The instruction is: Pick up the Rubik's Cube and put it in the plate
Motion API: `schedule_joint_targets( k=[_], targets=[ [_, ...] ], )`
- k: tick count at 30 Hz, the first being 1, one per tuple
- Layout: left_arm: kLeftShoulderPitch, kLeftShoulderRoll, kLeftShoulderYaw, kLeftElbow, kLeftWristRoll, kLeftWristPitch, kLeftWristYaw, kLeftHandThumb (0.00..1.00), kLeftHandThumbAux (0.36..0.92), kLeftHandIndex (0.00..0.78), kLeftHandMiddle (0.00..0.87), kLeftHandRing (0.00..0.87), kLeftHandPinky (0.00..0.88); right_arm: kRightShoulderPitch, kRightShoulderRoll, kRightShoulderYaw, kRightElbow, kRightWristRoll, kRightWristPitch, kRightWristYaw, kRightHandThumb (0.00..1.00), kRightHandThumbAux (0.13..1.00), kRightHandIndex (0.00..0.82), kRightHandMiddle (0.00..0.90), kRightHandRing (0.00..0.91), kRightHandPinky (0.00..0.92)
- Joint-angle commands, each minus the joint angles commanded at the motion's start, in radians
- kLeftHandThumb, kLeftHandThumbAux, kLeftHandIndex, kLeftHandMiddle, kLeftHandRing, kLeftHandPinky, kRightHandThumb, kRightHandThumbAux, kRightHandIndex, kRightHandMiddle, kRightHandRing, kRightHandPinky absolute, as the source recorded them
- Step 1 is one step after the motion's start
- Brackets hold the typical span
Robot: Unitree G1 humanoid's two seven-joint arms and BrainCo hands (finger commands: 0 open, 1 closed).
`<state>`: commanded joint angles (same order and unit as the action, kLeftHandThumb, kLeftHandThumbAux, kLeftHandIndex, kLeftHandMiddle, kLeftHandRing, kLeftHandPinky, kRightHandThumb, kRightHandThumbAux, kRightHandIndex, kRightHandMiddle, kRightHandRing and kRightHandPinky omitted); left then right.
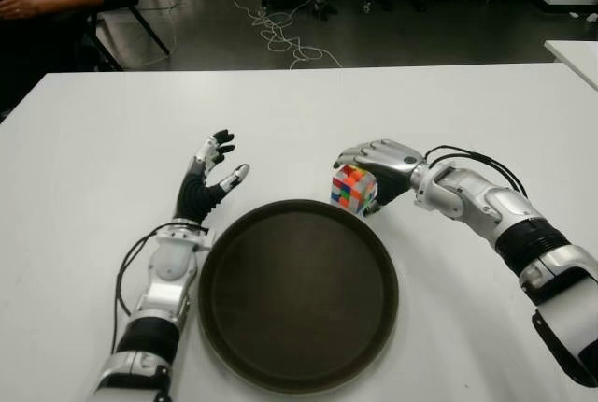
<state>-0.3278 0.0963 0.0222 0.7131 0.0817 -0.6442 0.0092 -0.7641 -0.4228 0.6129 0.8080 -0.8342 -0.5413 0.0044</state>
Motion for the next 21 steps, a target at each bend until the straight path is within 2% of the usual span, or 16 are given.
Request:
schedule_joint_targets(
  k=[8, 21],
  targets=[
    [0.004, -0.002, 0.000, -0.015, -0.001, 0.013, -0.002, 0.079, 0.587, 0.103, 0.158, 0.119, 0.047, -0.006, 0.002, 0.014, 0.012, -0.003, -0.002, 0.002, 0.000, 0.796, 0.188, 0.199, 0.208, 0.214],
    [-0.002, 0.000, 0.000, 0.000, 0.010, -0.001, 0.014, 0.098, 0.572, 0.122, 0.179, 0.153, 0.097, -0.011, 0.008, 0.023, 0.025, -0.006, 0.003, 0.009, 0.000, 0.818, 0.207, 0.212, 0.222, 0.235]
  ],
)
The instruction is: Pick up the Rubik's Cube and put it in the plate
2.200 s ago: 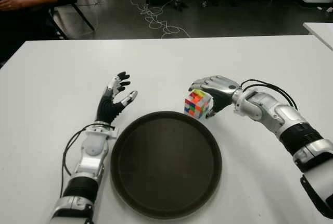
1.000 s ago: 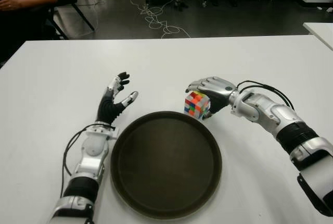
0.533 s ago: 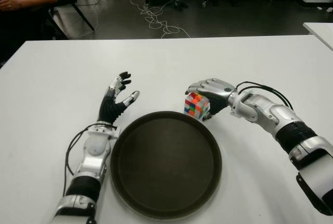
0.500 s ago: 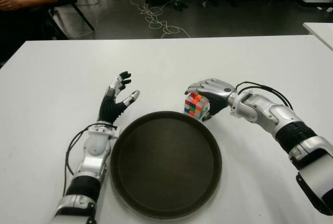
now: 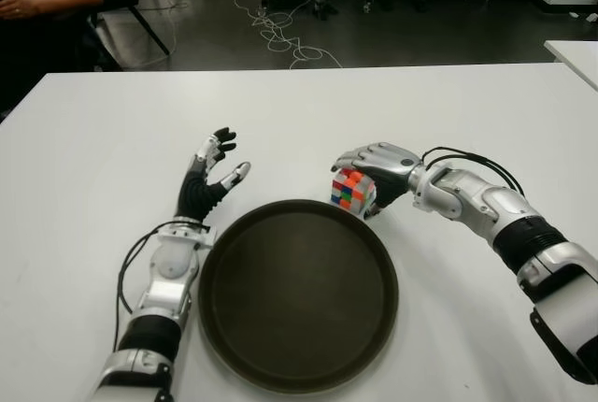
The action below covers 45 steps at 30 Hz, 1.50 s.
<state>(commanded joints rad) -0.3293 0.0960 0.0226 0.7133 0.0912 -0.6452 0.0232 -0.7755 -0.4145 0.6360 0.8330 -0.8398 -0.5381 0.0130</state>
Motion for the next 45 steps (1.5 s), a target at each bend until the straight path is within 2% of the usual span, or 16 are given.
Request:
schedule_joint_targets(
  k=[8, 17, 27, 33, 38, 41, 45],
  targets=[
    [0.001, 0.000, -0.001, -0.003, -0.003, 0.003, -0.002, 0.099, 0.576, 0.114, 0.170, 0.146, 0.088, -0.004, 0.001, 0.004, 0.015, -0.009, -0.013, -0.020, 0.000, 0.817, 0.202, 0.213, 0.224, 0.238],
    [0.002, 0.002, -0.002, -0.002, 0.006, -0.008, 0.005, 0.096, 0.585, 0.109, 0.172, 0.157, 0.115, -0.009, 0.007, 0.002, 0.033, -0.004, -0.018, -0.014, 0.000, 0.805, 0.190, 0.205, 0.223, 0.229],
    [0.006, 0.001, -0.004, -0.011, 0.014, 0.006, 0.015, 0.088, 0.579, 0.114, 0.172, 0.146, 0.090, -0.016, 0.016, -0.001, 0.060, 0.000, -0.024, -0.016, 0.000, 0.811, 0.195, 0.206, 0.219, 0.217],
    [0.007, 0.000, -0.004, -0.018, 0.011, 0.014, 0.009, 0.084, 0.582, 0.115, 0.171, 0.139, 0.078, -0.020, 0.018, -0.006, 0.076, 0.004, -0.033, -0.027, 0.000, 0.821, 0.208, 0.217, 0.231, 0.233],
    [0.008, 0.002, -0.008, -0.030, 0.006, 0.027, -0.009, 0.065, 0.550, 0.100, 0.163, 0.136, 0.085, -0.023, 0.024, -0.013, 0.089, 0.005, -0.013, -0.036, 0.000, 0.819, 0.218, 0.242, 0.264, 0.278],
    [0.009, 0.001, -0.007, -0.037, 0.003, 0.033, -0.015, 0.066, 0.552, 0.104, 0.168, 0.147, 0.104, -0.025, 0.027, -0.015, 0.098, 0.006, -0.006, -0.037, 0.000, 0.819, 0.216, 0.246, 0.265, 0.280],
    [0.013, -0.001, -0.005, -0.046, 0.000, 0.040, -0.020, 0.072, 0.564, 0.109, 0.171, 0.142, 0.078, -0.030, 0.030, -0.017, 0.113, 0.008, -0.002, -0.043, 0.000, 0.821, 0.219, 0.253, 0.270, 0.289]
  ],
)
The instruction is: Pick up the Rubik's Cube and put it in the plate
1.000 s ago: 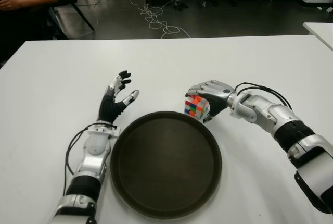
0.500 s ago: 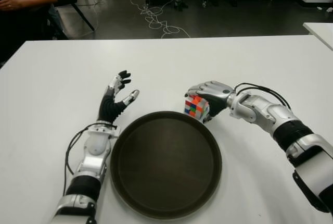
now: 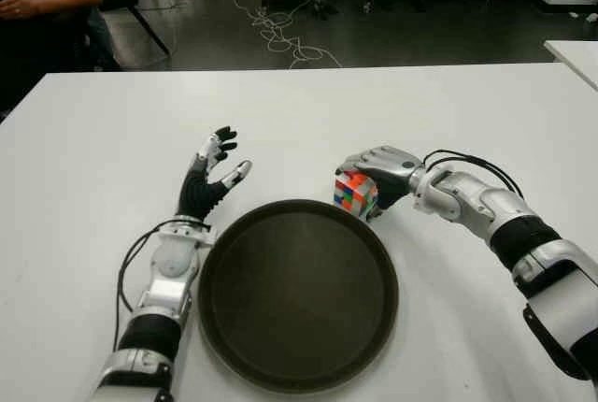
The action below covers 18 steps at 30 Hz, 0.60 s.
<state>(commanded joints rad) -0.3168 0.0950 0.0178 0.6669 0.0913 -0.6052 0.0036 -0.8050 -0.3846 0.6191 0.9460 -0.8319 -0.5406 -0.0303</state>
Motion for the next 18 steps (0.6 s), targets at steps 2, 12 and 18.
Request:
schedule_joint_targets(
  k=[2, 12, 18],
  targets=[
    [0.002, -0.001, 0.001, -0.004, 0.000, 0.001, 0.001, 0.072, 0.571, 0.111, 0.172, 0.139, 0.070, -0.001, 0.001, -0.001, 0.004, 0.001, 0.000, -0.004, 0.000, 0.829, 0.225, 0.262, 0.279, 0.301],
    [0.005, -0.004, 0.002, -0.006, -0.003, -0.004, 0.006, 0.082, 0.573, 0.114, 0.167, 0.143, 0.093, -0.012, 0.006, -0.014, 0.036, 0.019, 0.008, 0.008, 0.000, 0.863, 0.221, 0.255, 0.263, 0.275],
    [0.006, -0.002, 0.000, -0.008, 0.000, -0.005, 0.006, 0.077, 0.567, 0.115, 0.166, 0.143, 0.095, -0.015, 0.012, -0.019, 0.047, 0.026, 0.018, 0.009, 0.000, 0.875, 0.232, 0.270, 0.280, 0.303]
  ],
)
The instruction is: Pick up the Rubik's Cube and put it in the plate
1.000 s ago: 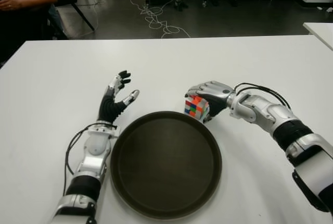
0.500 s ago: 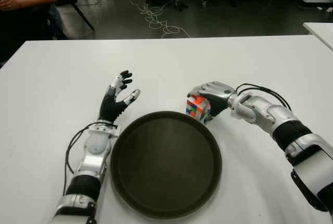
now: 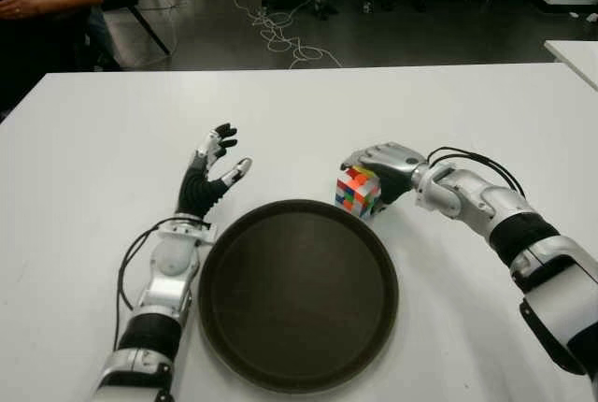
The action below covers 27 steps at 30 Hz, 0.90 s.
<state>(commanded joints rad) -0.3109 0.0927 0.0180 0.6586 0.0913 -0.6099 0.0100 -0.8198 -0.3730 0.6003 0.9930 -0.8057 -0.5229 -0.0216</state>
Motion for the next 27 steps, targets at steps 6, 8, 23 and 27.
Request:
schedule_joint_targets(
  k=[6, 8, 23, 27],
  targets=[
    [-0.001, -0.001, 0.001, 0.001, -0.001, -0.003, 0.001, 0.081, 0.574, 0.113, 0.171, 0.144, 0.087, -0.004, 0.002, -0.003, 0.010, 0.004, -0.002, -0.001, 0.000, 0.868, 0.232, 0.268, 0.276, 0.288],
    [-0.002, -0.002, 0.002, 0.003, -0.007, -0.004, -0.005, 0.083, 0.579, 0.113, 0.169, 0.143, 0.089, -0.006, 0.002, -0.003, 0.010, 0.005, -0.001, 0.007, 0.000, 0.862, 0.222, 0.256, 0.263, 0.273],
    [-0.004, -0.002, 0.001, 0.008, -0.002, -0.006, -0.003, 0.079, 0.572, 0.117, 0.161, 0.140, 0.095, -0.008, 0.000, -0.005, 0.014, 0.001, -0.006, -0.007, 0.000, 0.871, 0.257, 0.304, 0.322, 0.331],
    [-0.004, -0.001, 0.001, 0.008, 0.000, -0.007, 0.000, 0.082, 0.571, 0.118, 0.162, 0.141, 0.091, -0.004, -0.004, 0.000, 0.012, -0.013, -0.012, -0.058, 0.401, 0.802, 0.367, 0.417, 0.437, 0.442]
  ],
)
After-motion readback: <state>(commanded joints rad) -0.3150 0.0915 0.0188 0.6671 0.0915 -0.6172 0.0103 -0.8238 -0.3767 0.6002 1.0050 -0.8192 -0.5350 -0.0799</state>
